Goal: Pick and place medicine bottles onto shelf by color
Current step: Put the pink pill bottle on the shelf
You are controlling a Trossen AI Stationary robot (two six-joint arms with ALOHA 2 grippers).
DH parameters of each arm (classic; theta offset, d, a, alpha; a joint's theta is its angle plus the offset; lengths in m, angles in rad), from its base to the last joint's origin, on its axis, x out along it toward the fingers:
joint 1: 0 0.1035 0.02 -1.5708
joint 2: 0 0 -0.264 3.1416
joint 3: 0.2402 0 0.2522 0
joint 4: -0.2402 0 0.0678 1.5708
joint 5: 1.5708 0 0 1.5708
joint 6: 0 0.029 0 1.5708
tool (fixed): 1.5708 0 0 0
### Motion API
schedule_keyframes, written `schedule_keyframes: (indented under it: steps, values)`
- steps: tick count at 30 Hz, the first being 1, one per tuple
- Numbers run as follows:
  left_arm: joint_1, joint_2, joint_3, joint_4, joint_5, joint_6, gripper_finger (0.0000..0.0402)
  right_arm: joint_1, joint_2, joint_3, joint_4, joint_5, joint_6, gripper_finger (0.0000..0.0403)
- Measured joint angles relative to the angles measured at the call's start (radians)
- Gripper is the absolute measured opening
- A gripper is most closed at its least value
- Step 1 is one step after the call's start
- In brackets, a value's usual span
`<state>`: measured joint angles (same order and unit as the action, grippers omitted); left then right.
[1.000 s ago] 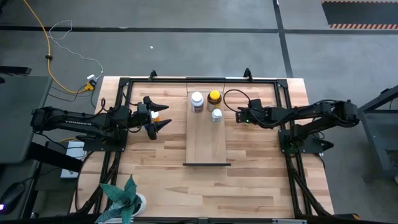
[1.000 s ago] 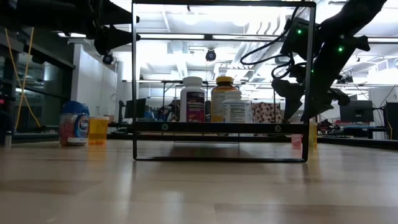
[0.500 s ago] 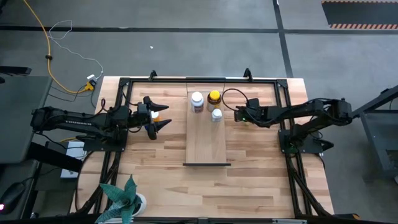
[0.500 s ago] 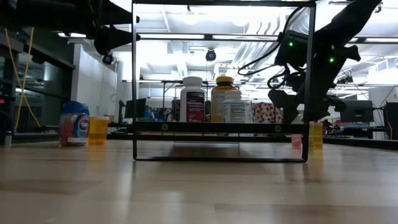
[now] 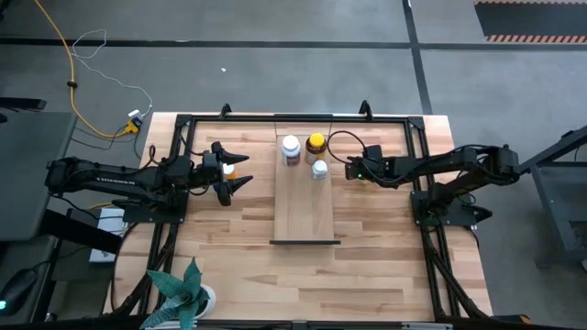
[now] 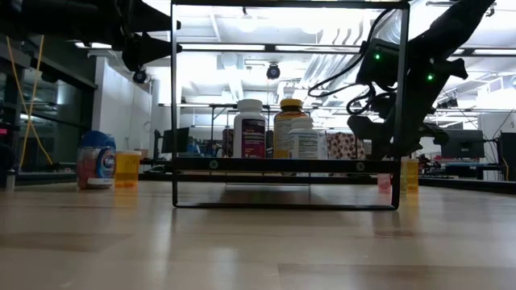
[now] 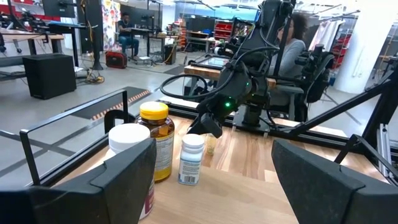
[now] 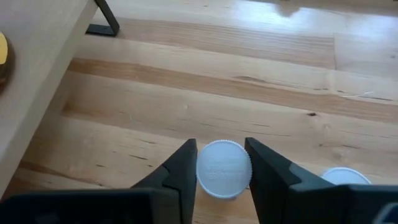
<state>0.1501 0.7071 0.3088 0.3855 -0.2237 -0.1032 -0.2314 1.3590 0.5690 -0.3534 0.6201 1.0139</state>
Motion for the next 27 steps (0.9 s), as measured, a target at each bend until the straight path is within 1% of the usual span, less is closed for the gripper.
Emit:
schedule_keyframes:
  steps: [6, 8, 12, 15, 17, 22, 25, 27]
  values:
    - [0.000, 0.000, 0.000, 0.000, 0.000, 0.001, 0.0310, 0.000, -0.029, 0.000, -0.001, 0.003, -0.025, 0.0120]
    - [0.000, 0.000, 0.000, 0.000, 0.000, 0.001, 0.0310, 0.011, -0.054, 0.011, -0.009, 0.025, -0.035, 0.0120]
    - [0.000, 0.000, 0.000, 0.000, 0.000, 0.001, 0.0310, 0.075, -0.109, 0.043, 0.005, 0.089, -0.092, 0.0111]
    - [0.000, 0.000, 0.000, 0.000, -0.001, 0.001, 0.0310, 0.137, -0.130, 0.069, 0.058, 0.092, -0.148, 0.0107]
    - [0.000, 0.000, 0.000, 0.000, -0.004, -0.001, 0.0310, 0.173, -0.130, 0.087, 0.099, 0.050, -0.193, 0.0107]
    - [0.000, 0.000, 0.000, 0.000, -0.005, -0.021, 0.0310, 0.241, -0.113, 0.118, 0.221, -0.138, -0.330, 0.0112]
    - [0.000, 0.000, 0.000, 0.000, -0.006, -0.025, 0.0310, 0.281, -0.092, 0.145, 0.248, -0.200, -0.396, 0.0112]
    - [0.000, 0.000, 0.000, 0.000, -0.007, -0.024, 0.0310, 0.302, -0.073, 0.165, 0.247, -0.212, -0.420, 0.0113]
